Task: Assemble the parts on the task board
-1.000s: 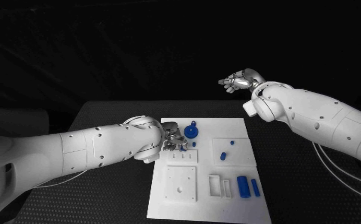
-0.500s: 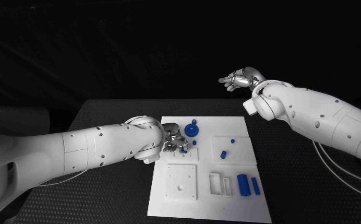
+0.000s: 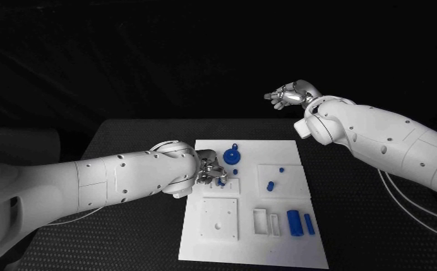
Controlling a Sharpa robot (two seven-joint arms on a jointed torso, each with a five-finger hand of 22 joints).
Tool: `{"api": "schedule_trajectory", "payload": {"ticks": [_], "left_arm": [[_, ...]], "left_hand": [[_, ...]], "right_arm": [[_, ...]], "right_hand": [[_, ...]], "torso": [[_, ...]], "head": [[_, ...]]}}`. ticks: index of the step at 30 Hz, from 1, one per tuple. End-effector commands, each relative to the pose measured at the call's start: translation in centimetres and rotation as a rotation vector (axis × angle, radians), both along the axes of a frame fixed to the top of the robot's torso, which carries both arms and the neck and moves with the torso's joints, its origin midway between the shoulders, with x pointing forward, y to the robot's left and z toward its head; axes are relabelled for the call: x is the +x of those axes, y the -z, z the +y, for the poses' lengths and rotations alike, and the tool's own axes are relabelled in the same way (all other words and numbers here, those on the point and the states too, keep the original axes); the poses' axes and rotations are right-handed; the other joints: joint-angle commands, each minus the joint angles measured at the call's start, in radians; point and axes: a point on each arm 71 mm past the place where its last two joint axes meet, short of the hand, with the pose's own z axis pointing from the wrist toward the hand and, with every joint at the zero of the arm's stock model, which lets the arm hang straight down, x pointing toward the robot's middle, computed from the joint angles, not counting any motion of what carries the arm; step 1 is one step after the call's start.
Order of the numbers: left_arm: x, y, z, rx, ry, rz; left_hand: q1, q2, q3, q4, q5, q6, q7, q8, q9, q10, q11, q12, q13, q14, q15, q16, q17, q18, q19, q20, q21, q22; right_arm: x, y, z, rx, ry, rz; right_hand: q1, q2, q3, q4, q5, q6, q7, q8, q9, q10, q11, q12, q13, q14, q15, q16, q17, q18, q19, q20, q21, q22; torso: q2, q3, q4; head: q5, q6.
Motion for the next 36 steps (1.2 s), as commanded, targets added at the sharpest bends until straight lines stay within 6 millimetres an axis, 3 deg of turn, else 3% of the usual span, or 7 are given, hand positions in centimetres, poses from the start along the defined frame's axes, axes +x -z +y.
{"api": "schedule_trajectory", "payload": {"ticks": [1, 36], "left_arm": [[-0.1, 0.0, -0.1, 0.023, 0.020, -0.003], [-0.2, 1.0, 0.2, 0.022, -0.026, -0.026]], "left_hand": [[0.006, 0.009, 0.012, 0.006, 0.002, 0.184, -0.130, 0.004, 0.002, -0.040, -0.041, 0.005, -0.002, 0.047, -0.059, 0.006, -0.002, 0.007, -0.006, -0.117, 0.006, 0.020], [-0.014, 0.018, 0.015, 0.011, -0.035, 0.178, -0.127, 0.004, 0.005, -0.046, -0.039, 0.014, -0.014, 0.042, -0.054, 0.011, -0.015, 0.006, -0.011, -0.115, 0.012, 0.018]], "right_arm": [[0.0, -0.1, 0.2, 0.007, -0.013, -0.005], [-0.1, 0.0, 0.4, 0.008, -0.020, 0.002]], "right_hand": [[0.001, 0.003, -0.006, -0.002, 0.005, -0.006, 0.003, 0.005, -0.002, 0.006, 0.002, -0.006, -0.002, -0.006, 0.002, -0.005, -0.001, 0.005, -0.009, 0.000, -0.004, 0.000], [-0.003, 0.003, -0.011, 0.001, 0.013, -0.005, 0.002, 0.006, -0.004, 0.006, 0.005, -0.008, -0.013, -0.011, 0.006, -0.006, -0.009, 0.006, -0.016, 0.003, -0.009, 0.001]], "torso": [[0.000, 0.0001, 0.0002], [0.000, -0.0002, -0.0008]], "head": [[0.000, 0.000], [-0.003, -0.003]]}}
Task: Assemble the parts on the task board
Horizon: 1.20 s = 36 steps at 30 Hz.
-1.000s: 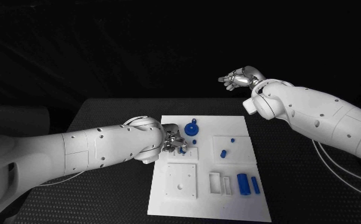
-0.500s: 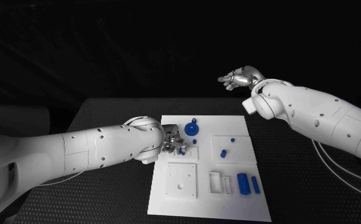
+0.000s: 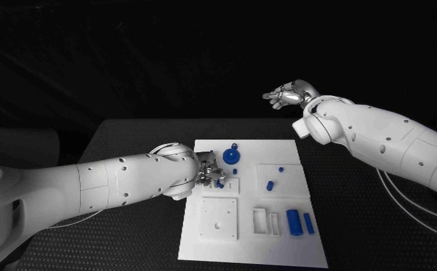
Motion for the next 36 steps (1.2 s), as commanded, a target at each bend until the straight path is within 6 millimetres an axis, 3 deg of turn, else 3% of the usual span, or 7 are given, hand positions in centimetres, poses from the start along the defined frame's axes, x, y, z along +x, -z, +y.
{"api": "schedule_trajectory", "payload": {"ticks": [1, 14, 26, 31, 36], "left_arm": [[0.0, 0.2, 0.2, -0.010, -0.026, -0.025], [-1.0, 0.2, 0.0, -0.051, -0.034, -0.018], [-1.7, -0.3, 1.0, -0.110, -0.080, -0.078], [-1.7, -0.6, 1.3, -0.147, -0.114, -0.128], [-1.9, -0.8, 1.4, -0.185, -0.139, -0.158]], "left_hand": [[-0.003, 0.006, 0.016, 0.010, -0.006, 0.174, -0.123, 0.002, 0.002, -0.044, -0.041, 0.003, -0.001, 0.042, -0.054, 0.005, -0.002, 0.006, -0.004, -0.115, 0.005, 0.019], [-0.003, 0.005, 0.018, 0.009, -0.006, 0.175, -0.124, 0.002, 0.002, -0.044, -0.041, 0.004, -0.003, 0.043, -0.054, 0.006, -0.003, 0.007, -0.004, -0.116, 0.005, 0.019], [0.000, -0.004, 0.023, 0.011, -0.008, 0.173, -0.124, 0.001, 0.002, -0.046, -0.041, 0.005, -0.007, 0.042, -0.054, 0.006, -0.007, 0.008, -0.003, -0.117, 0.006, 0.018], [0.005, -0.011, 0.028, 0.022, -0.051, 0.166, -0.119, -0.008, -0.001, -0.051, -0.037, -0.003, -0.023, 0.036, -0.048, 0.000, -0.022, 0.006, -0.011, -0.114, 0.002, 0.015], [0.008, -0.015, 0.029, 0.026, -0.063, 0.167, -0.119, -0.010, -0.001, -0.050, -0.037, -0.003, -0.027, 0.037, -0.047, 0.000, -0.027, 0.007, -0.010, -0.114, 0.002, 0.015]], "right_arm": [[0.0, 0.0, 0.1, 0.004, -0.013, -0.001], [-0.1, 0.0, 0.2, 0.004, -0.017, 0.003], [-0.1, 0.0, -0.1, 0.003, -0.014, 0.004], [-0.1, 0.0, -0.2, 0.003, -0.011, 0.003], [-0.1, 0.0, -0.3, 0.004, -0.010, 0.004]], "right_hand": [[-0.003, 0.003, -0.006, 0.001, 0.005, -0.005, 0.003, 0.006, -0.002, 0.002, 0.002, -0.004, -0.001, -0.008, 0.003, -0.007, -0.001, 0.006, -0.005, -0.001, -0.006, 0.001], [-0.003, 0.003, -0.006, 0.001, 0.006, -0.004, 0.003, 0.007, -0.002, 0.002, 0.002, -0.004, -0.004, -0.010, 0.004, -0.007, -0.003, 0.006, -0.007, 0.000, -0.007, 0.002], [-0.005, 0.005, -0.008, 0.003, 0.007, -0.003, 0.002, 0.008, -0.003, 0.002, 0.003, -0.004, -0.006, -0.011, 0.005, -0.006, -0.004, 0.006, -0.008, 0.001, -0.008, 0.003], [-0.006, 0.005, -0.009, 0.003, 0.007, -0.003, 0.002, 0.008, -0.003, 0.002, 0.003, -0.004, -0.007, -0.011, 0.005, -0.006, -0.005, 0.007, -0.008, 0.001, -0.008, 0.003], [-0.009, 0.006, -0.010, 0.005, 0.008, -0.002, 0.002, 0.008, -0.003, 0.003, 0.003, -0.004, -0.009, -0.011, 0.005, -0.006, -0.006, 0.007, -0.009, 0.002, -0.008, 0.003]], "torso": [[0.000, 0.0004, 0.0006], [0.000, 0.0004, 0.0000], [0.000, 0.0002, 0.0017], [0.000, 0.0001, 0.0010], [0.000, 0.0001, 0.0013]], "head": [[-0.001, -0.002], [-0.002, 0.000], [-0.008, -0.002], [-0.007, -0.001], [-0.008, -0.002]]}}
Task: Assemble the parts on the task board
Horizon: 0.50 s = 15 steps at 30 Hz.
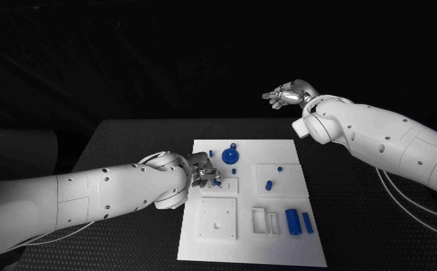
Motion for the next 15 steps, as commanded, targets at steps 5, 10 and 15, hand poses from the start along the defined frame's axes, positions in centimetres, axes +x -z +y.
{"api": "schedule_trajectory", "payload": {"ticks": [5, 10, 15], "left_arm": [[-0.19, -0.81, -0.41, -0.091, -0.054, -0.094], [-0.56, -0.88, -0.40, -0.106, -0.065, -0.111], [-0.80, -0.82, -0.37, -0.132, -0.087, -0.158]], "left_hand": [[0.028, -0.013, 0.014, 0.029, -0.036, 0.158, -0.113, -0.011, -0.002, -0.046, -0.041, -0.007, -0.011, 0.039, -0.047, -0.002, -0.012, 0.009, -0.001, -0.121, 0.001, 0.013], [0.065, -0.041, 0.020, 0.054, -0.088, 0.155, -0.110, -0.023, -0.002, -0.048, -0.038, -0.011, -0.021, 0.036, -0.051, -0.004, -0.026, 0.010, 0.000, -0.122, -0.002, 0.011], [0.083, -0.053, 0.019, 0.070, -0.104, 0.155, -0.109, -0.028, -0.001, -0.047, -0.037, -0.010, -0.023, 0.035, -0.051, -0.003, -0.032, 0.009, 0.000, -0.122, -0.003, 0.011]], "right_arm": [[-0.02, 0.01, 0.04, 0.005, -0.014, 0.003], [0.00, 0.05, -0.02, 0.006, -0.012, 0.004], [-0.02, 0.09, -0.15, 0.006, -0.010, 0.006]], "right_hand": [[-0.011, 0.007, -0.006, 0.003, 0.007, -0.003, 0.002, 0.005, -0.002, 0.003, 0.003, -0.003, -0.004, -0.009, 0.002, -0.006, -0.002, 0.007, -0.006, -0.001, -0.005, 0.002], [-0.016, 0.009, -0.008, 0.008, 0.013, -0.003, 0.002, 0.005, -0.004, 0.003, 0.003, -0.003, -0.007, -0.009, 0.002, -0.005, -0.004, 0.008, -0.007, 0.000, -0.006, 0.003], [-0.022, 0.011, -0.011, 0.013, 0.023, -0.003, 0.003, 0.004, -0.005, 0.003, 0.003, -0.002, -0.012, -0.011, 0.002, -0.004, -0.006, 0.009, -0.008, 0.001, -0.007, 0.005]], "torso": [[-0.001, 0.0000, 0.0007], [-0.001, -0.0003, 0.0007], [-0.001, -0.0003, 0.0011]], "head": [[0.000, 0.000], [0.001, -0.001], [0.001, -0.002]]}}
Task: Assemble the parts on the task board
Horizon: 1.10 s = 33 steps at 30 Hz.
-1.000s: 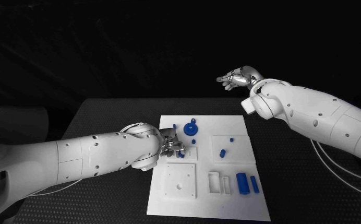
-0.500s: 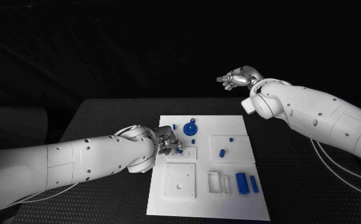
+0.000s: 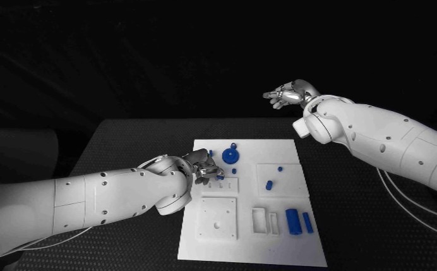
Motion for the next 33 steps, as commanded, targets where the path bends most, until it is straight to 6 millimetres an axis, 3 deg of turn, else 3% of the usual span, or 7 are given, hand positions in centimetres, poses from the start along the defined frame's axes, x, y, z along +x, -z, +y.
{"api": "schedule_trajectory", "payload": {"ticks": [1, 33], "left_arm": [[-0.1, -0.4, -0.1, -0.046, -0.029, -0.085], [-0.9, 2.2, -0.3, 0.035, 0.017, -0.035]], "left_hand": [[0.012, 0.001, 0.001, 0.010, -0.004, 0.152, -0.106, -0.005, 0.002, -0.044, -0.040, -0.005, -0.001, 0.036, -0.051, -0.002, -0.002, 0.009, 0.000, -0.122, -0.003, 0.011], [0.043, -0.015, -0.003, 0.019, 0.001, 0.161, -0.109, -0.008, 0.007, -0.041, -0.043, 0.003, 0.001, 0.041, -0.055, 0.008, -0.007, 0.010, 0.005, -0.123, 0.000, 0.013]], "right_arm": [[0.0, 0.0, 0.0, 0.005, -0.013, 0.003], [-0.1, 0.1, 0.0, 0.006, -0.016, 0.008]], "right_hand": [[-0.010, -0.001, -0.003, 0.006, 0.006, -0.003, 0.003, 0.004, -0.002, 0.003, 0.003, -0.002, -0.002, -0.007, -0.001, -0.004, -0.001, 0.009, -0.008, 0.001, -0.004, 0.001], [-0.021, 0.002, -0.008, 0.016, 0.018, -0.004, 0.003, 0.004, -0.005, 0.002, 0.003, -0.001, -0.011, -0.010, 0.000, -0.002, -0.006, 0.011, -0.010, 0.003, -0.007, 0.004]], "torso": [[0.000, 0.0002, 0.0004], [0.001, -0.0002, -0.0013]], "head": [[0.000, -0.001], [0.000, -0.008]]}}
